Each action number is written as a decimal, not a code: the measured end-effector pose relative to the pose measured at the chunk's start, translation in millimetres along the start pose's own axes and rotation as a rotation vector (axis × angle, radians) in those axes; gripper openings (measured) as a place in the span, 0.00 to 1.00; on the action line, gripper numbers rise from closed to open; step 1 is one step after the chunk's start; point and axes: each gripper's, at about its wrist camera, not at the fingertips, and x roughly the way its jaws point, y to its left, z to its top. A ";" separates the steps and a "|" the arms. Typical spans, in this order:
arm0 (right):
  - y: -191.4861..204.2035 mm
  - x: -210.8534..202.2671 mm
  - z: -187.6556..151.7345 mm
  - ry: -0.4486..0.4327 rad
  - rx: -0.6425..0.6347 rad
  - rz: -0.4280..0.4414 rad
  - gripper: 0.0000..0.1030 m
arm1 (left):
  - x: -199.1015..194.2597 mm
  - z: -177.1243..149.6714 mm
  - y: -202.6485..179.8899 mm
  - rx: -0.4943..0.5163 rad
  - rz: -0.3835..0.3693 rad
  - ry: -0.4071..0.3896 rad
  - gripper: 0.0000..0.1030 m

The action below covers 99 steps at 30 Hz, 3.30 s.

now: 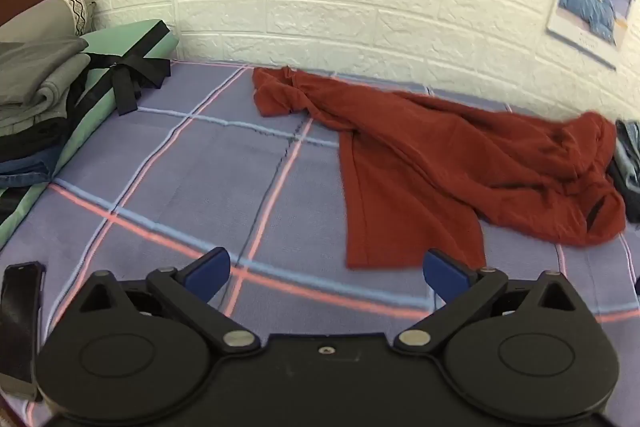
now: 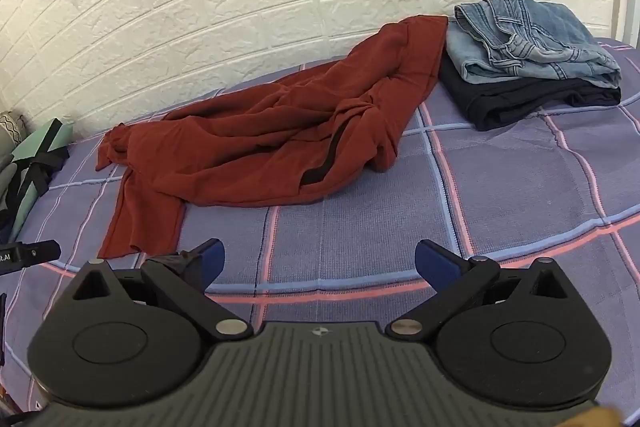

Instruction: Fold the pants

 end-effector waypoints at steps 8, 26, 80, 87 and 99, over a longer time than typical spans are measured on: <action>-17.5 20.9 8.7 -0.026 0.028 0.009 1.00 | 59.7 50.5 37.5 -0.134 -0.043 0.015 1.00; -40.3 80.6 36.8 -0.022 0.049 0.008 1.00 | 227.4 175.8 57.6 -0.186 -0.013 0.151 1.00; -111.0 -74.2 -58.2 0.004 -0.032 -0.218 0.89 | 5.0 -15.7 123.9 -0.155 -0.130 0.094 1.00; -120.7 -75.8 -60.8 -0.003 0.015 -0.201 0.93 | 20.0 -31.7 124.4 -0.083 -0.107 0.163 0.87; -106.9 -94.3 -53.0 -0.026 -0.024 -0.049 0.94 | -72.2 -60.1 211.6 -0.346 0.291 -0.004 1.00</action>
